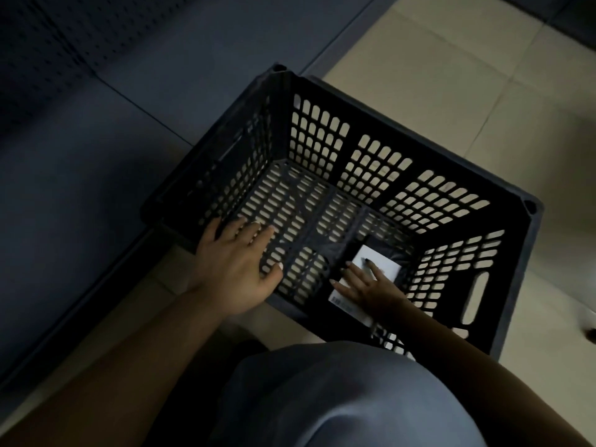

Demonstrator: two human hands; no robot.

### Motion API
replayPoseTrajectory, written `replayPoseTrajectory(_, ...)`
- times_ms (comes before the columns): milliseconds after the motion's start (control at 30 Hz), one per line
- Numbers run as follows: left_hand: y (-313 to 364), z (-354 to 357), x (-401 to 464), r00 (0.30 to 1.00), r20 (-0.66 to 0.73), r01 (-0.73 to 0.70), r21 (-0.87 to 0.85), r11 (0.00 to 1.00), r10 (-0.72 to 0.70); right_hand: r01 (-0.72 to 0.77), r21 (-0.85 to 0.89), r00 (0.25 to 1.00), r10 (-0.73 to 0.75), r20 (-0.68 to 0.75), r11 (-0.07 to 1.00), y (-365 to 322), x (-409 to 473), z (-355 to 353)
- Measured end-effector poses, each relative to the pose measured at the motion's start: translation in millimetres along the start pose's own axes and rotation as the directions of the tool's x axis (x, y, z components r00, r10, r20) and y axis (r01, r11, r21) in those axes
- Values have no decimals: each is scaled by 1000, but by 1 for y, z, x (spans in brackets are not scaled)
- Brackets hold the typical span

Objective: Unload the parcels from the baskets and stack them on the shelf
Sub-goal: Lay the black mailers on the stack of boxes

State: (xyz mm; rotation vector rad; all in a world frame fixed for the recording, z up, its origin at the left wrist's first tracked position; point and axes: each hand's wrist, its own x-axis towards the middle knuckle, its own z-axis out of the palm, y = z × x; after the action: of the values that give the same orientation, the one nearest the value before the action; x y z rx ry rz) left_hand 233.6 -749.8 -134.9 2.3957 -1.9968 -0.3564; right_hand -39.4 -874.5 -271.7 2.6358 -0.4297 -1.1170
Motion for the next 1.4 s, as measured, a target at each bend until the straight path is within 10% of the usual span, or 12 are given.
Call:
replayPoseTrajectory(533, 2, -18, -1, 985, 172, 1, 32, 999, -7, -193, 398, 922, 304, -238, 897, 53, -64, -137)
replayPoseTrajectory(1033, 7, -220, -156, 959, -282, -22, -126, 992, -15, 34, 207, 732, 117, -671, 978, 25, -228, -377)
replayPoseTrajectory(1400, -71, -313, -401, 741, -578, 268, -215, 939, -343, 362, 158, 456, -26, -890, 919, -70, -292, -510)
